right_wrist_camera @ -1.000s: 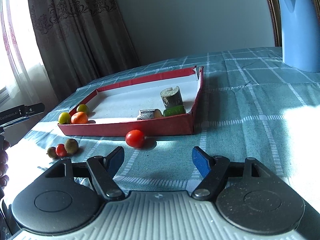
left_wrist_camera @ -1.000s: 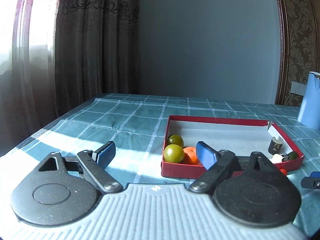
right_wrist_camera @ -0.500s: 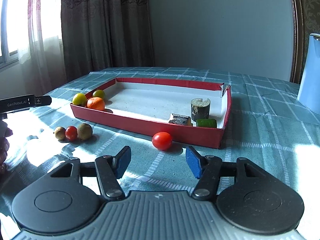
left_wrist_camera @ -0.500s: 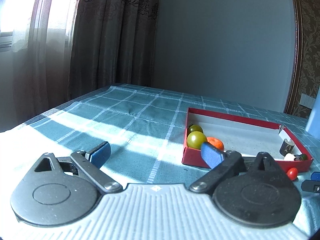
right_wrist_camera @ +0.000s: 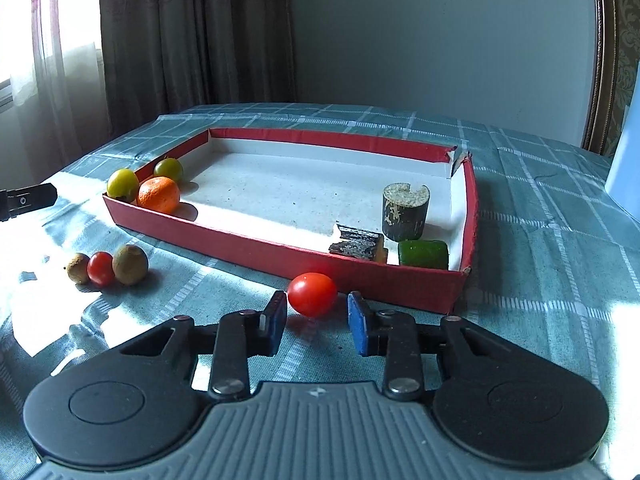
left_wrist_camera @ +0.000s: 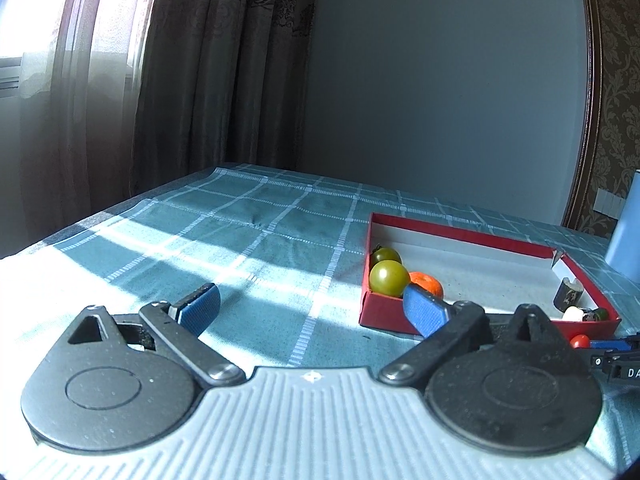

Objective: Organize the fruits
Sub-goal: 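Lower the right gripper onto the red cherry tomato and close it, then carry the cherry tomato into the box and open the right gripper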

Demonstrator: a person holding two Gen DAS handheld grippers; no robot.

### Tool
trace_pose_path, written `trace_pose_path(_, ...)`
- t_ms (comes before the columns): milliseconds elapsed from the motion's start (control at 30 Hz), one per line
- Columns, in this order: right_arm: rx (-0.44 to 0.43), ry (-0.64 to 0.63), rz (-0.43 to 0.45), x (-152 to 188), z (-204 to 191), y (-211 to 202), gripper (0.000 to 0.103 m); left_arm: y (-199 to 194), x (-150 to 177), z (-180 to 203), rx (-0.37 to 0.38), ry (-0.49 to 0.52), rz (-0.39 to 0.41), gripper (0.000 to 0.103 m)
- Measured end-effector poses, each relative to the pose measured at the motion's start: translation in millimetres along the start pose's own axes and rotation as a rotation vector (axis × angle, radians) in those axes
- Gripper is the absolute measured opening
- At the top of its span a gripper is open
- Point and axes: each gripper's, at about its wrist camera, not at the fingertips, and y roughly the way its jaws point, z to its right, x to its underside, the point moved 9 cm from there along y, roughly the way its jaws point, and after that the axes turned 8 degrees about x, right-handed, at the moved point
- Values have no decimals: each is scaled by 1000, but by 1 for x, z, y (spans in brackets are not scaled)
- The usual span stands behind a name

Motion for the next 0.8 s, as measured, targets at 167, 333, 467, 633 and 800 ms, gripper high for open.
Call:
trace_pose_path(167, -6, -4, 9, 0, -1, -2, 25, 1, 0, 0, -2, 0, -2, 98)
trace_pose_path(333, -26, -4, 18, 1, -3, -8, 25, 1, 1, -1, -5, 1, -7, 98)
trace_pose_path(467, -25, 2, 43, 0, 0, -16, 25, 2, 2, 0, -12, 10, -17, 98)
trace_pose_path(633, -9, 47, 78, -11, 20, -24, 25, 5, 4, 0, -31, 19, -39, 98)
trace_pose_path(800, 31, 81, 113, -30, 43, -26, 25, 12, 7, -1, -59, 32, -77, 98)
